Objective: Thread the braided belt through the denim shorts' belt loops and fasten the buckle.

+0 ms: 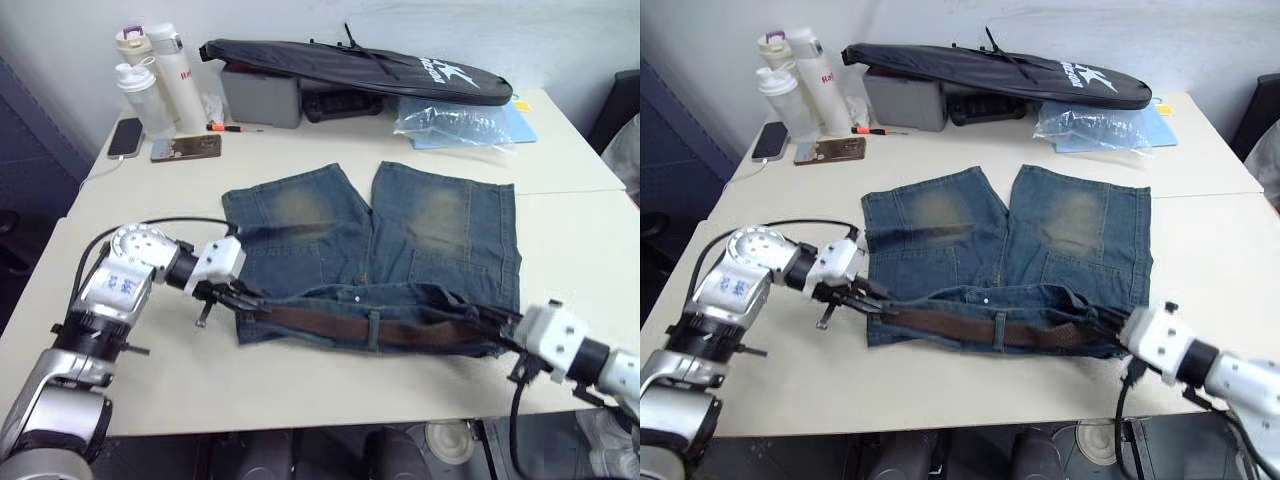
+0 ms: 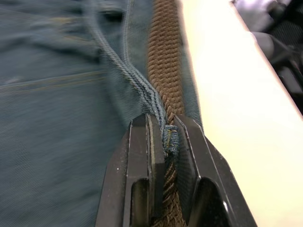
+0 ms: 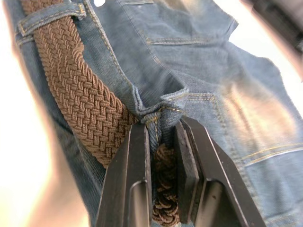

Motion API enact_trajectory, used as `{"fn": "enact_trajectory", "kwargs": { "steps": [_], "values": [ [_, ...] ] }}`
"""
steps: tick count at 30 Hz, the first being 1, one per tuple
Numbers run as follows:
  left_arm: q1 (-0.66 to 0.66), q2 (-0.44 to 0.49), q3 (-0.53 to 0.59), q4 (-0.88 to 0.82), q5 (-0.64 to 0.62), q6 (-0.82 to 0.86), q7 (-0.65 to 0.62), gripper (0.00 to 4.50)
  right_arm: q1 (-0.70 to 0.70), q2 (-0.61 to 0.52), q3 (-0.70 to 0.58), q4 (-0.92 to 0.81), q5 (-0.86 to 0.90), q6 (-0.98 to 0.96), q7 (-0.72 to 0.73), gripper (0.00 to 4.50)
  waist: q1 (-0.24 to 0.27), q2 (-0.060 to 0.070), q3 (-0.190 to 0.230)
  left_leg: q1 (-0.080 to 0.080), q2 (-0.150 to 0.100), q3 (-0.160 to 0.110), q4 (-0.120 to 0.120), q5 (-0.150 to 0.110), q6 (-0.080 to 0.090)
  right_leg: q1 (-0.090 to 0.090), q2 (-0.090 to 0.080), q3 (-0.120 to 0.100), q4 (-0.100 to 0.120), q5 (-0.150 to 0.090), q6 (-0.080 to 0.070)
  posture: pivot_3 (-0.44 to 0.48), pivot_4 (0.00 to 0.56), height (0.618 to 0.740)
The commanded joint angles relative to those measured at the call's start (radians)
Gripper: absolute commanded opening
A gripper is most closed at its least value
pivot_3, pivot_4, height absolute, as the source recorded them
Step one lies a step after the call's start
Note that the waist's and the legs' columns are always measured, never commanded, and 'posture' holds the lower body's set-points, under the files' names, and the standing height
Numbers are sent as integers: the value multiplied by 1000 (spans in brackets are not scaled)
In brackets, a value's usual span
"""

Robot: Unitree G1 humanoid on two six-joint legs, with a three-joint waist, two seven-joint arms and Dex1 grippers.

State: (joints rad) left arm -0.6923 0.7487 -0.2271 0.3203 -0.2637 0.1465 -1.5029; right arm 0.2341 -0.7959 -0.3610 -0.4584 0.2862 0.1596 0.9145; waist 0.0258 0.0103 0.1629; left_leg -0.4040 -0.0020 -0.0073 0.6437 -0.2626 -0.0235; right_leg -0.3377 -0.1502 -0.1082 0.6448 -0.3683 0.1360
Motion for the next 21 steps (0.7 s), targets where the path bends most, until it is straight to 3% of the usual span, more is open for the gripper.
{"fn": "enact_trajectory", "kwargs": {
  "steps": [1,9,19,20,21],
  "values": [
    [207,96,-71,-208,11,-263,-112,131,228,125,-63,199,-212,-735,-16,268,1,2,-1,1,0,1,0,-1,0,1,0,1,0,0,0,0,150,652],
    [348,179,-153,-320,28,-405,-112,131,326,133,-28,475,-385,-1285,-55,268,1,1,-3,2,0,1,4,-2,0,2,0,3,-1,0,0,0,150,652],
    [383,225,-197,-289,43,-504,-110,131,303,4,-115,1023,-570,-1656,-223,268,3,0,-5,2,6,4,13,-11,0,-1,0,5,7,-7,-9,0,150,652],
    [383,225,-199,-285,39,-503,-111,131,301,-8,-116,1054,-572,-1675,-243,1067,3,0,-5,2,9,4,17,-14,0,-1,0,5,9,-9,-10,0,150,652],
    [383,227,-201,-284,37,-503,-111,131,299,-15,-115,1072,-575,-1687,-255,1276,4,0,-5,2,10,4,19,-16,0,0,0,5,10,-9,-11,0,150,652]
  ]
}}
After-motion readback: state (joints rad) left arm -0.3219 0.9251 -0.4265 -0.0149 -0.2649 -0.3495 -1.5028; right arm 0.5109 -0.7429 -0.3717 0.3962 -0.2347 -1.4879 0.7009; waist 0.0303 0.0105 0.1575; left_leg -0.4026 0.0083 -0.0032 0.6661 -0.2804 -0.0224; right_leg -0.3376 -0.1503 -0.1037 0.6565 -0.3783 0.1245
